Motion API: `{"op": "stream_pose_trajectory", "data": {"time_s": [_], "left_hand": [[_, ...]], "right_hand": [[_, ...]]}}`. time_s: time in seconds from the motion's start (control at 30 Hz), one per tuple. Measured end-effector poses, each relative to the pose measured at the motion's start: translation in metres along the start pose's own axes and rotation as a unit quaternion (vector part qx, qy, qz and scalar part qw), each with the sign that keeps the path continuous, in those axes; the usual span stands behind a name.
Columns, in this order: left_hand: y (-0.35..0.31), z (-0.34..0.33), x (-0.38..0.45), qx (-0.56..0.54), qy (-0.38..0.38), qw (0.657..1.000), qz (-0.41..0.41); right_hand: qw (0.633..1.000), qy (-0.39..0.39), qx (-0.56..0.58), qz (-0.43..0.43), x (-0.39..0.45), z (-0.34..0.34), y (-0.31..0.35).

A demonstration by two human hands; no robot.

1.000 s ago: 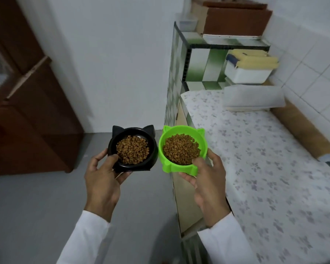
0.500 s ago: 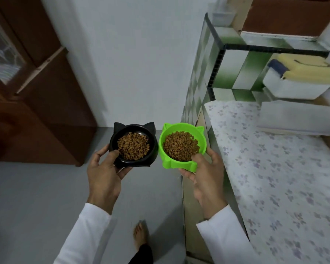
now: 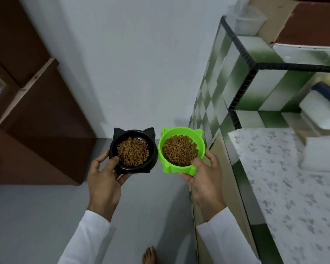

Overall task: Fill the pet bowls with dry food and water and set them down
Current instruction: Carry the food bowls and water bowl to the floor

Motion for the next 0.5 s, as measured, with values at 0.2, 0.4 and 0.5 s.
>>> {"op": "stream_pose_trajectory", "data": {"time_s": [0.2, 0.4, 0.5], "left_hand": [[-0.007, -0.016, 0.064, 0.001, -0.005, 1.000, 0.007], [-0.003, -0.037, 0.117, 0.003, -0.014, 1.000, 0.017], [0.001, -0.056, 0.145, 0.002, -0.012, 1.000, 0.017]], "right_hand": [[1.000, -0.013, -0.002, 0.002, 0.047, -0.050, -0.002], [1.000, -0.014, -0.004, -0.008, 0.097, -0.084, -0.002], [1.000, -0.011, -0.004, -0.014, 0.130, -0.098, 0.000]]}}
Point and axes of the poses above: each hand's wrist, its own x-axis towards the middle knuckle, its own z-axis out of the back of the hand, y = z × x, the point moved 3 cm from there along x, towards the middle knuckle, and after that the axes turned 3 degrees about -z, right-handed, at the moved point
